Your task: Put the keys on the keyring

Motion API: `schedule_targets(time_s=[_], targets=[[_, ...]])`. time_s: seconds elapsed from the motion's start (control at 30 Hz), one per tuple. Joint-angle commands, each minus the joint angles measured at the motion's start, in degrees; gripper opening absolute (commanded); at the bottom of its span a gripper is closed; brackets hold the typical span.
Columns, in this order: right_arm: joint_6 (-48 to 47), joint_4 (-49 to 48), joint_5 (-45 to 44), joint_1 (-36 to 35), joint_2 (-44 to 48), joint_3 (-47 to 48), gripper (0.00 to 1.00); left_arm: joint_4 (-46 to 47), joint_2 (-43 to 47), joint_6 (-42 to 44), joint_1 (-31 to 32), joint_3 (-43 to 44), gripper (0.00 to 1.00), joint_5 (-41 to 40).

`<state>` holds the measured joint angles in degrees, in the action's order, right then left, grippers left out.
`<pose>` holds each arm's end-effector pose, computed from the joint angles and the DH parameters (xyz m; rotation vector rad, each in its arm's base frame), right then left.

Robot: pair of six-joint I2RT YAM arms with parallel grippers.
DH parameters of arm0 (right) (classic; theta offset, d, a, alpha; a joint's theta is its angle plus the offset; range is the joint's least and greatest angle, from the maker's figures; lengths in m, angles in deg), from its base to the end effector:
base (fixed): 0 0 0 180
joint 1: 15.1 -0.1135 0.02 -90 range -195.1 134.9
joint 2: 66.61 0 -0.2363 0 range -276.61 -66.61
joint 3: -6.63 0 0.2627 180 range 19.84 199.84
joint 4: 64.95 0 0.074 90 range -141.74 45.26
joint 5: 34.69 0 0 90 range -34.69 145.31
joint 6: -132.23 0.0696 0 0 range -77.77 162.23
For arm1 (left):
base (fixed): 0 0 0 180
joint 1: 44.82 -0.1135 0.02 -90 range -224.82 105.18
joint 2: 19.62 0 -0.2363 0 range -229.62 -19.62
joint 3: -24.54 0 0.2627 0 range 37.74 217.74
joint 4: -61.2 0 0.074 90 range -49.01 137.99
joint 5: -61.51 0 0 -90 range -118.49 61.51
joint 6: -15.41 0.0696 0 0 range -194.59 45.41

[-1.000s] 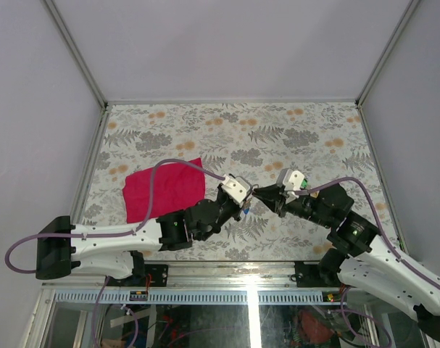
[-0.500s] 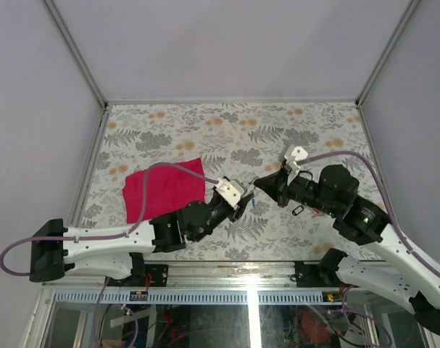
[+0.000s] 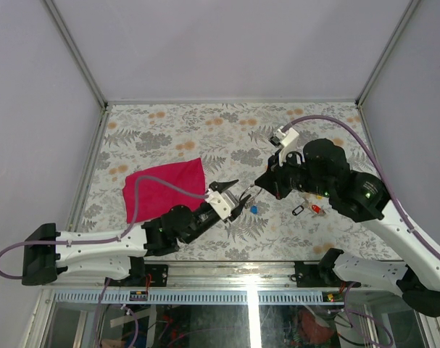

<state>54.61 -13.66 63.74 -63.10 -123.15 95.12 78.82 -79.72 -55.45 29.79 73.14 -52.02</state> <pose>0.1580 0.1907 0.4023 -0.7095 1.8678 0.8383 0.1055 -0.2786 0.2807 0.8303 1.2391 -0.4847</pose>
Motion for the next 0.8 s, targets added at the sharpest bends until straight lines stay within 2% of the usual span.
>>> schedule_targets(time_s=[0.0, 0.27, 0.47, 0.77], targets=[[3.5, 4.9, -0.9, -0.2, -1.6, 5.5, 0.0, 6.8, 1.7, 4.2, 0.3, -0.4, 0.51, 0.6], [5.6, 6.5, 0.5, -0.1, -3.0, 6.9, 0.0, 2.2, 0.8, 4.7, 0.4, 2.0, 0.46, 4.8], [6.3, 7.9, 1.4, -0.1, -3.9, 7.7, 0.0, 4.2, -0.8, 6.4, 0.4, 3.0, 0.46, 3.9], [7.0, 8.1, 2.3, -0.1, -3.9, 7.7, 0.0, 7.4, -2.8, 8.2, 0.4, 3.9, 0.37, 4.2]])
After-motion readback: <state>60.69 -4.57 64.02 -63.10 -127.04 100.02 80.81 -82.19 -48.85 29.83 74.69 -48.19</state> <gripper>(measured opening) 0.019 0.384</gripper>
